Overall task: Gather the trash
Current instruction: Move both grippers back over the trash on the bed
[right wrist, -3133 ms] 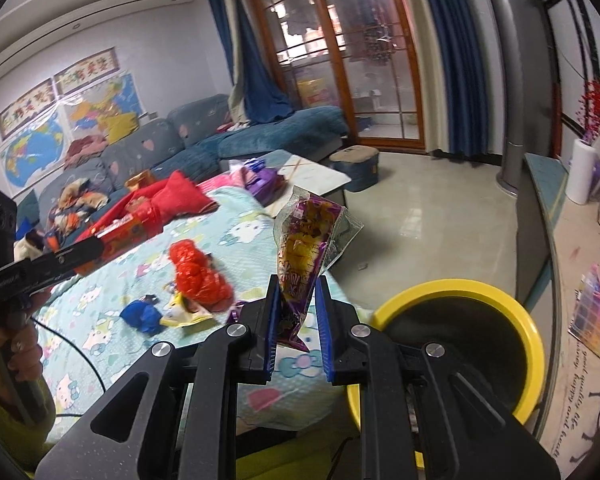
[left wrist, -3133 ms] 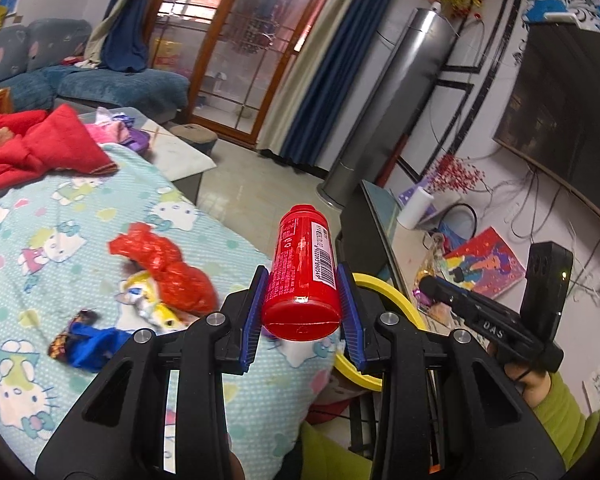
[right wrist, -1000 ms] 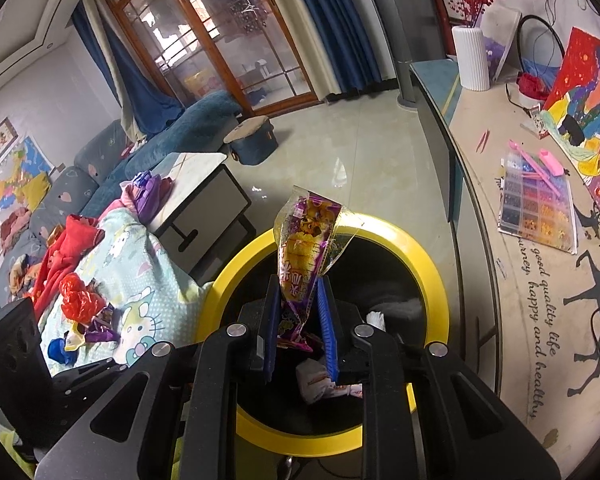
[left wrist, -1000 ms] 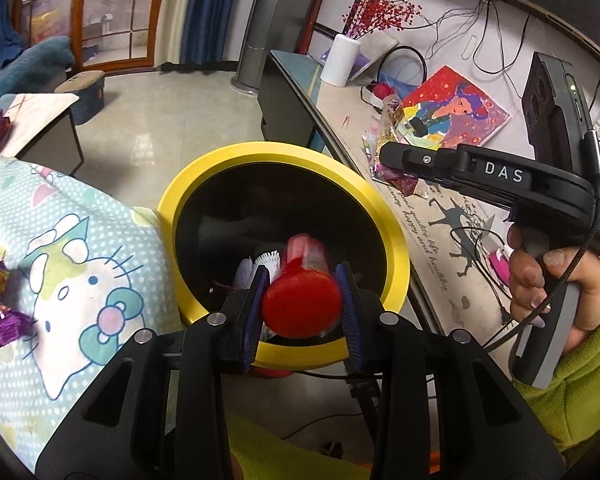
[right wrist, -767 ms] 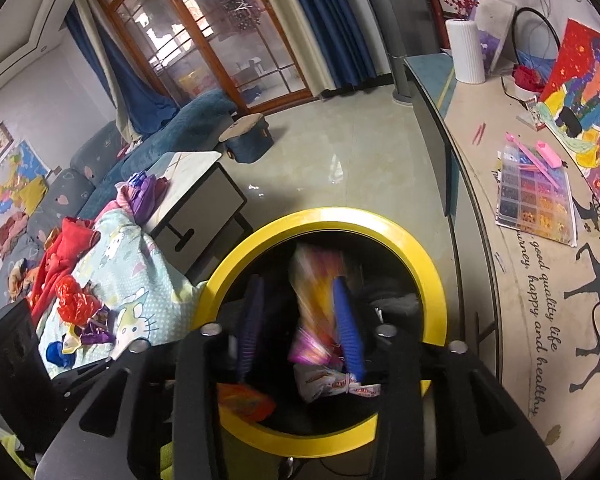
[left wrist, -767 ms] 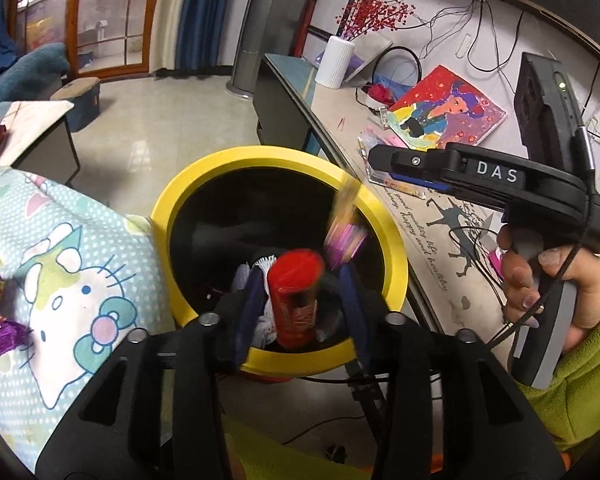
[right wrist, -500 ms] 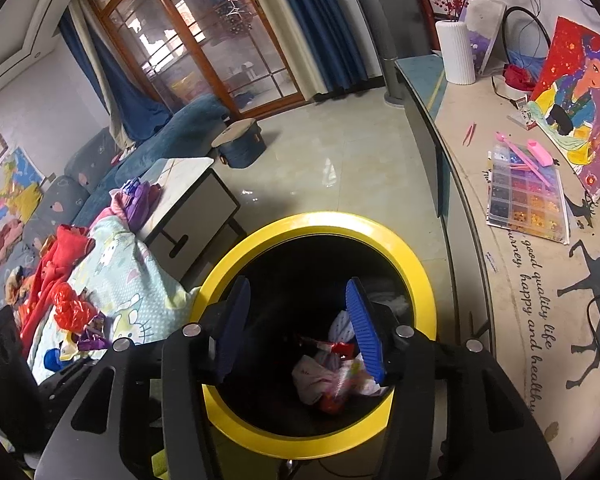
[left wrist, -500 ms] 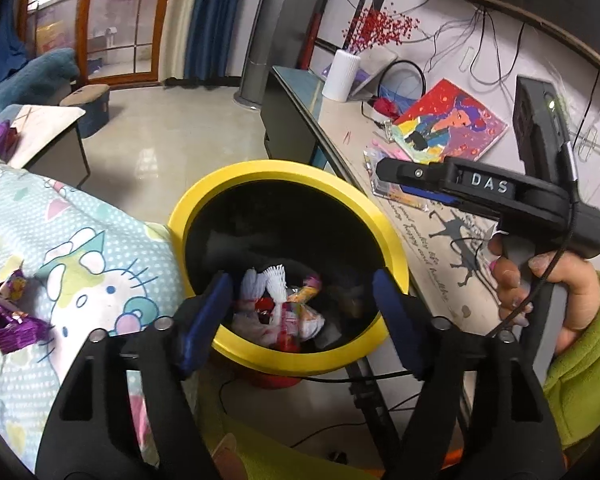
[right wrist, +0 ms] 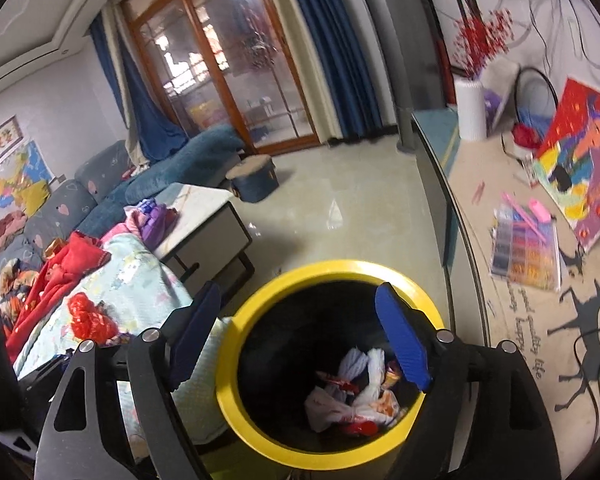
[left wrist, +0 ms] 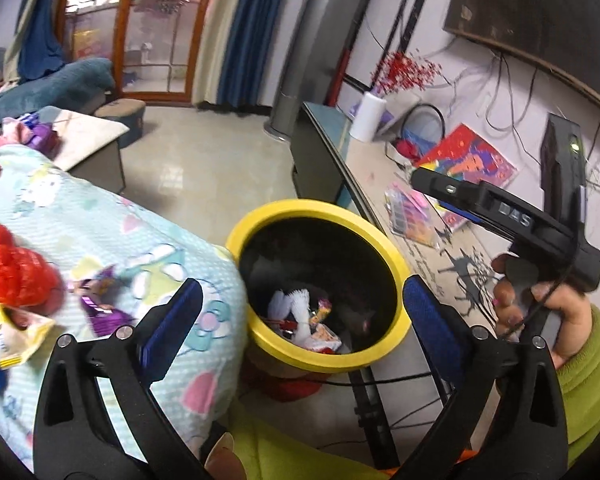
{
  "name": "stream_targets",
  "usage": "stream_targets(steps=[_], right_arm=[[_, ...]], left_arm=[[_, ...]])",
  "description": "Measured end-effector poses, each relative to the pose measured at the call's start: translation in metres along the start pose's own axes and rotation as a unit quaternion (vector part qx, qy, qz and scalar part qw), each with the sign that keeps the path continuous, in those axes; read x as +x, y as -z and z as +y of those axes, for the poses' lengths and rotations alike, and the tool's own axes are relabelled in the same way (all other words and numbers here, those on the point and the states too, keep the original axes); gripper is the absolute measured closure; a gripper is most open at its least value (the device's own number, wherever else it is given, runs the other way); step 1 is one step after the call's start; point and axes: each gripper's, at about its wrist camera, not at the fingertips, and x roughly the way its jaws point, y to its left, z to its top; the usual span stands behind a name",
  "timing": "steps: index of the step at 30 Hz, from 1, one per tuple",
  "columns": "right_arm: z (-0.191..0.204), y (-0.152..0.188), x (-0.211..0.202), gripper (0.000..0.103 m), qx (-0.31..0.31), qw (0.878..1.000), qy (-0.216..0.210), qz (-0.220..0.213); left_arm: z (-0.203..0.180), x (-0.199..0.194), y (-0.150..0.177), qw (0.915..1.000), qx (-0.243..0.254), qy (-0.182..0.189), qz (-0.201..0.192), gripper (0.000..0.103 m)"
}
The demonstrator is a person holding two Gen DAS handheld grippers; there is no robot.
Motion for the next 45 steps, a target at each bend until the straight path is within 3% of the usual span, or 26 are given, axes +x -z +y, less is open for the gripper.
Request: stream_targets(steps=[17,38,45], right_arm=[[0.063,0.002,-0.023,0.015,-0.073,0.996,-0.028,-0.030],[0.121,0.024,-0.025,0.015,-0.143,0.987,-0.074,-0.023],[0.142,0.035,-0.021,0.015,-0.169,0.982,-0.087,-0.008]], left_arm=[[0.043,-0.063,-0.007,0.9950,-0.054,-0.045,-0.071,0.011],[0.083,-0.106,-0.002,0.9849,-0.087,-0.098,-0.113,0.011],[0.107,-0.123,0.001,0.9779,-0.113,-0.117,-0.131,0.011]])
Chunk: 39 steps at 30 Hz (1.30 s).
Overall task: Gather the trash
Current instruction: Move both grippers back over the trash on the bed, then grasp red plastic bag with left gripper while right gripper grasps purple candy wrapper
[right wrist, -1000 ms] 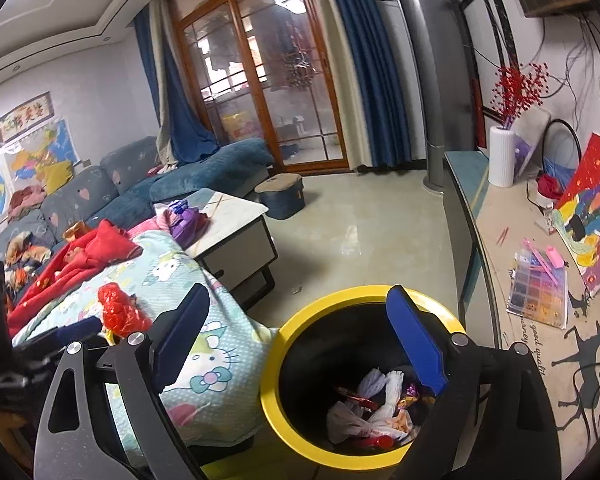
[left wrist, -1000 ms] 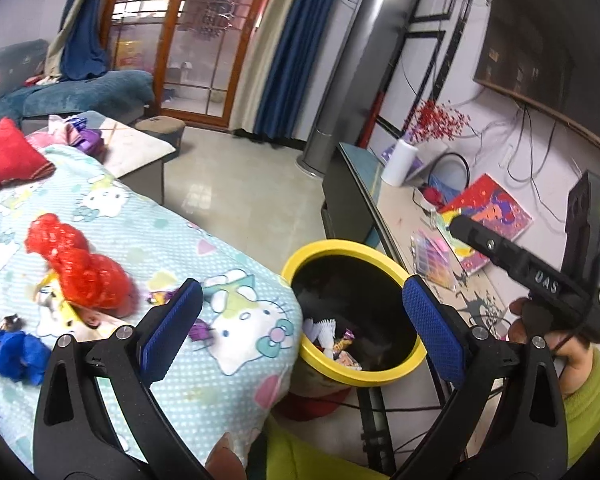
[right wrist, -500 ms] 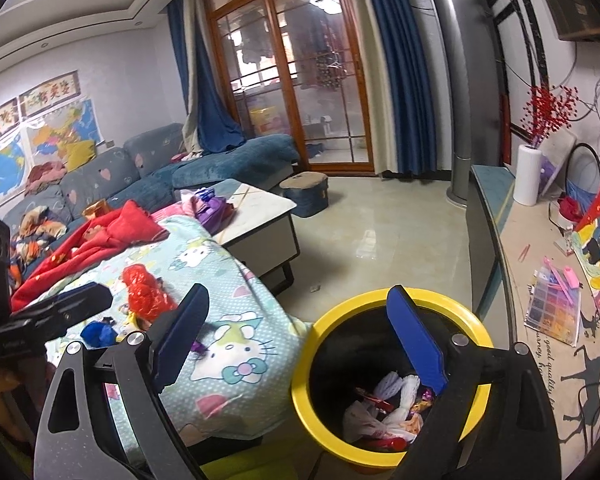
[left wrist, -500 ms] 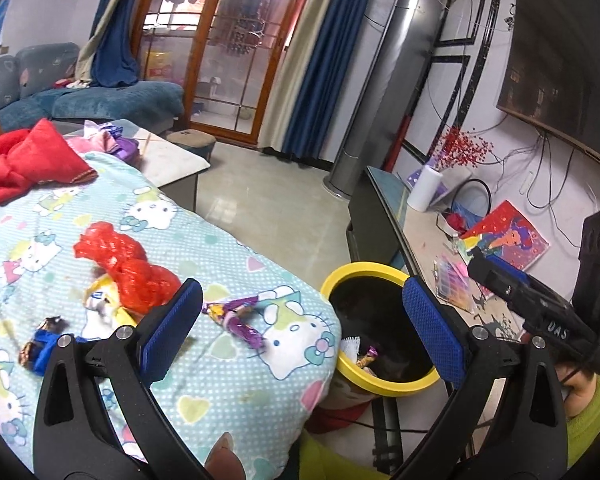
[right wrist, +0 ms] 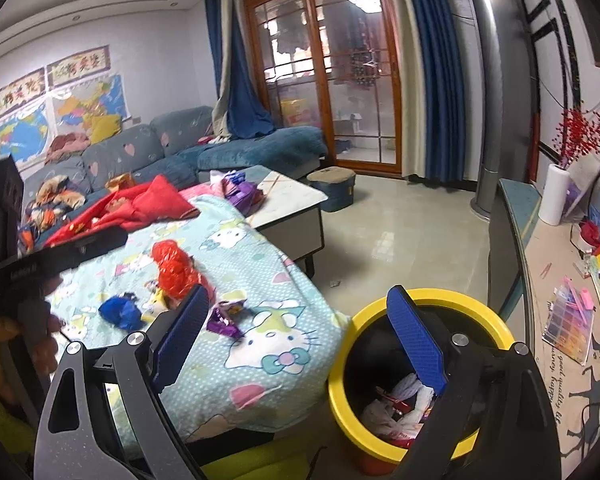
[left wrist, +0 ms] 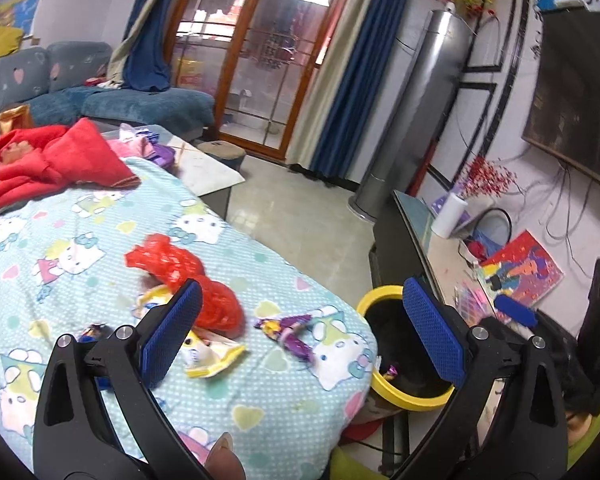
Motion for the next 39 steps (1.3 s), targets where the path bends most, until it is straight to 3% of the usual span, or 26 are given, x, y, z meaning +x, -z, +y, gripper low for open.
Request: stream_targets(steps=[24,26,33,39], right_arm=[[0.068,0.014,0.051,0.015,-0.076,0.993,-0.058,0.063],[0.072,0.016,0.059,0.015,-0.081,0.993,-0.059,0.069],[0.072,0.019,0.102,0.016,-0.072,0.990,-0.065,0.102],[0.068,0.025,0.135,0.032,-0.072,0.986,-0.066,0.135]], left_arm=[[0.104,-0.007,-0.008,0.9916,-0.099,-0.080,-0.018,0.011],[0.110,-0.004,-0.008,0.9909,-0.110,-0.076,-0.015,0.011],[0.120,0.019,-0.009,0.9884,-0.142,-0.053,0.010,0.029],[0.105,0.045,-0.004,0.9893,-0.137,-0.024,0.045,0.034]])
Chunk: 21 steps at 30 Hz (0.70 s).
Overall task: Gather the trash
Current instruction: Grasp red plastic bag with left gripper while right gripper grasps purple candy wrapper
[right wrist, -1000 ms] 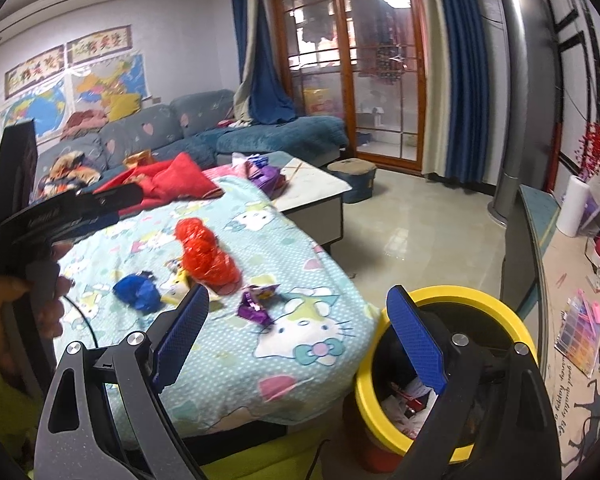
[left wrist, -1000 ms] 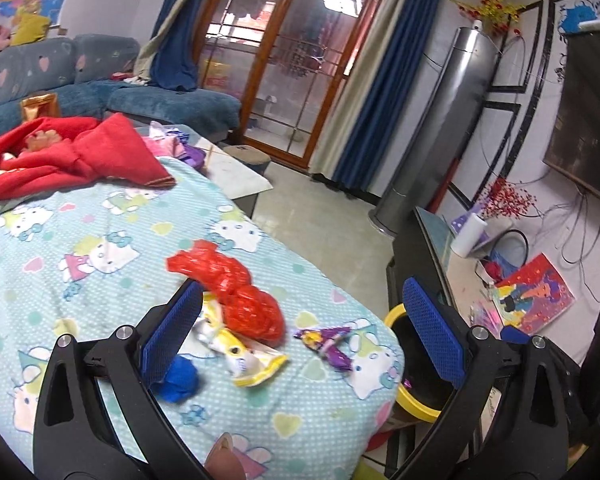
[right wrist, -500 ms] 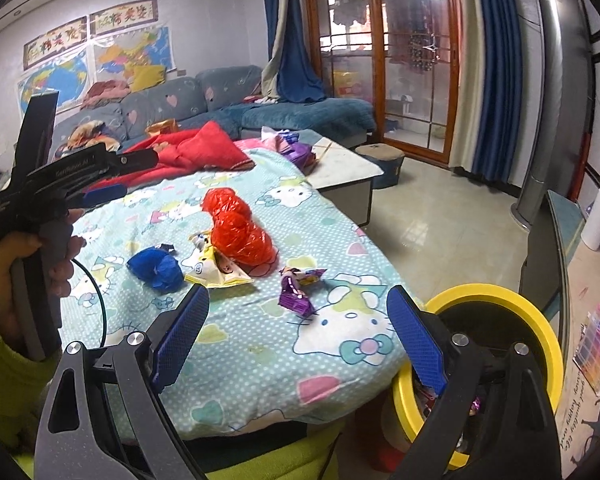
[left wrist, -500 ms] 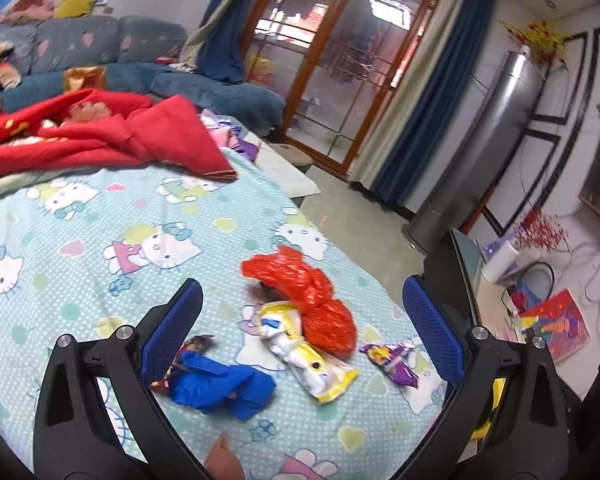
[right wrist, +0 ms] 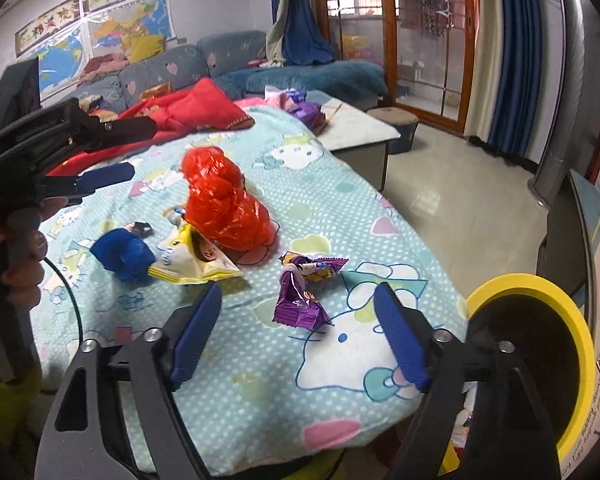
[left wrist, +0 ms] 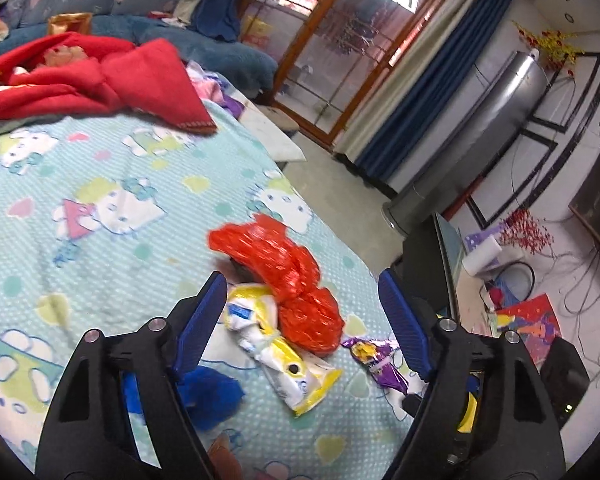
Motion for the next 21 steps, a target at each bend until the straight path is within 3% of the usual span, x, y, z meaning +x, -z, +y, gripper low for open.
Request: stream_targets(steps=[4,6,8,10,21], right_arm=[[-0.003,0.002,0.019,0.053,0.005,1.000,-0.001,0.025],[-0.005,0.004,0.023,0.061,0.010,0.999,-0.004,0.030],[-0.006,0.006,0.025,0.075,0.013,0.999,-0.010,0.034],[-0.006,0.008,0.024,0.080,0.008,0.999,-0.014,0.032],[-0.010,0.014,0.014,0.081,0.011,0.999,-0.032,0.028]], left_arm=[[-0.010,0.016,0.007,0.9996,0.014,0.001,0.024,0.037],[-0.014,0.023,0.011,0.9992,0.025,-0.011,0.031,0.039],[-0.018,0.028,0.014,0.9982,0.040,-0.026,0.035,0.040],[-0.020,0.033,0.016,0.9970,0.052,-0.043,0.037,0.041],[-0.027,0.051,0.024,0.9923,0.079,-0.073,0.061,0.077]])
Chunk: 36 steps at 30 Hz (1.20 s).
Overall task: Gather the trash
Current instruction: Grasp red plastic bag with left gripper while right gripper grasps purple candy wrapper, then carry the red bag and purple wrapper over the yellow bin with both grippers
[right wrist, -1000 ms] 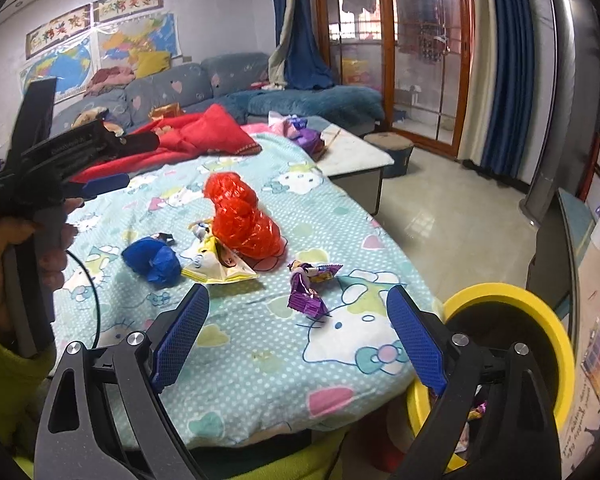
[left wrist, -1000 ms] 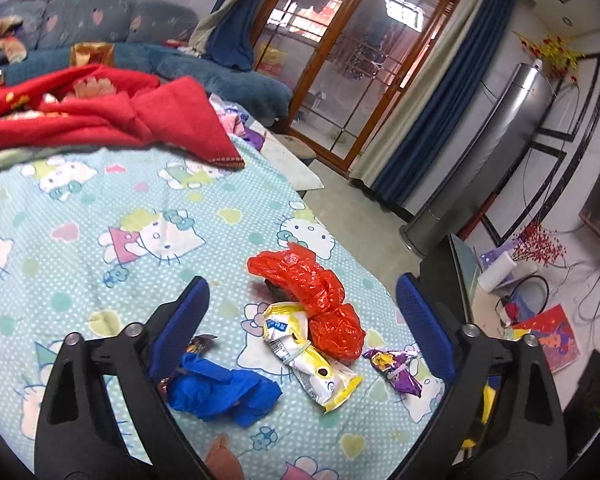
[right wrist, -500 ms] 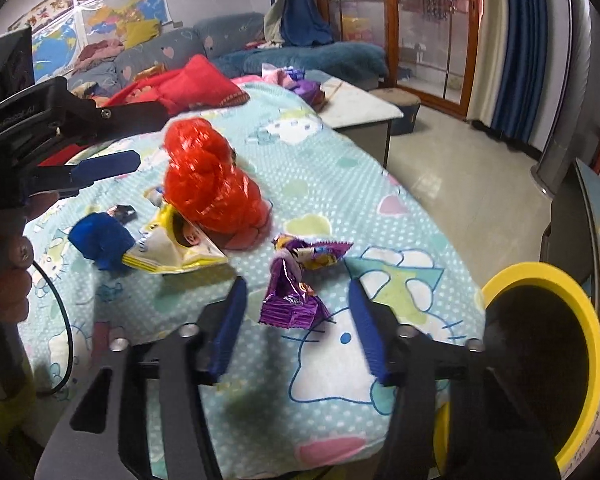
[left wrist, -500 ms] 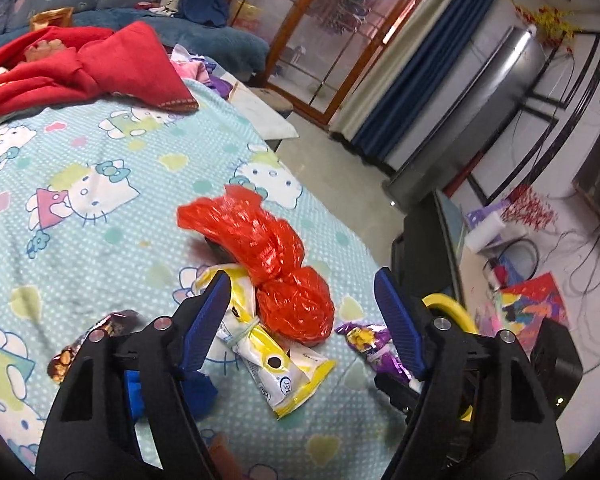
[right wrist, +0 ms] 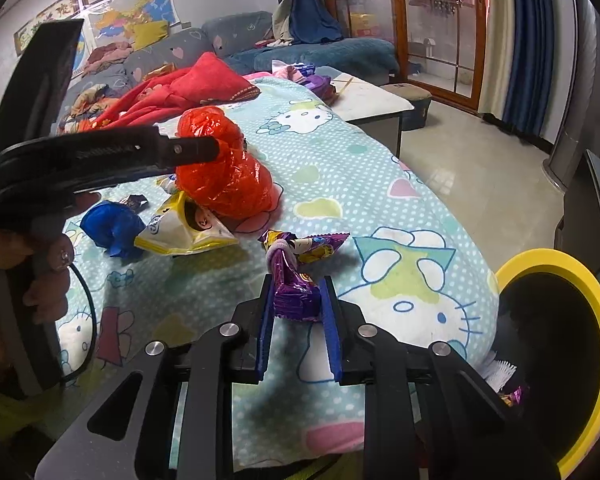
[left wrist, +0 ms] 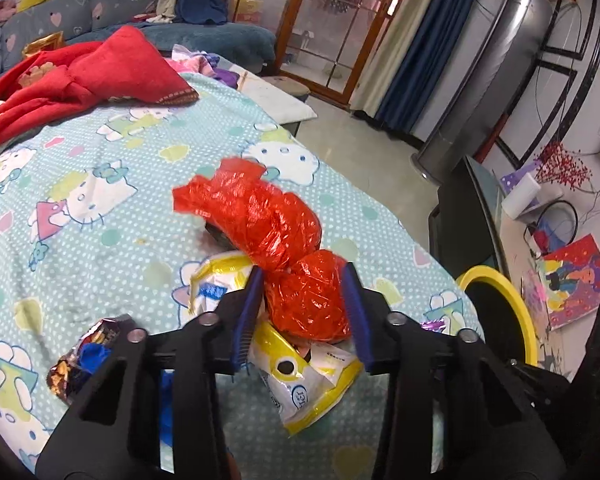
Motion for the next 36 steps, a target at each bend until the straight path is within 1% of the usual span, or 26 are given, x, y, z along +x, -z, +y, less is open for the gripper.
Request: stream_targets(steps=[3,6,12,18,22,28,36], right_arm=[[0.000,0.000,-0.002,0.081,0.002,1.000,-0.002,-0.001],[-0.002,0.002,-0.006,0.082,0.008,1.000,-0.005,-0.002],[-0.007,0.001,-0.020,0.082,0.017,1.000,-0.007,-0.018],[-0.006,-0.003,-0.033,0.082,0.017,0.999,-0.008,-0.034],[-0.002,-0.005,-0.040,0.082,0.010,0.999,-0.010,-0.041],[0.000,-0.011,-0.056,0.082,0.005,0.998,-0.006,-0.061],[-0.008,-0.017,-0.076,0.082,0.010,0.996,0.011,-0.087]], left_arm=[[0.001,0.001,0.002,1.0000,-0.003,0.005,0.000,0.088],[0.000,-0.007,0.001,0.9996,-0.007,0.027,-0.010,0.092],[0.000,-0.039,-0.005,0.9972,-0.014,0.047,-0.056,0.093],[0.010,-0.071,-0.012,0.9938,-0.029,0.051,-0.095,0.093],[0.014,-0.084,-0.013,0.9922,-0.034,0.053,-0.108,0.093],[0.011,-0.097,-0.012,0.9905,-0.026,0.061,-0.120,0.093],[-0.007,-0.103,-0.008,0.9891,-0.007,0.086,-0.119,0.093]])
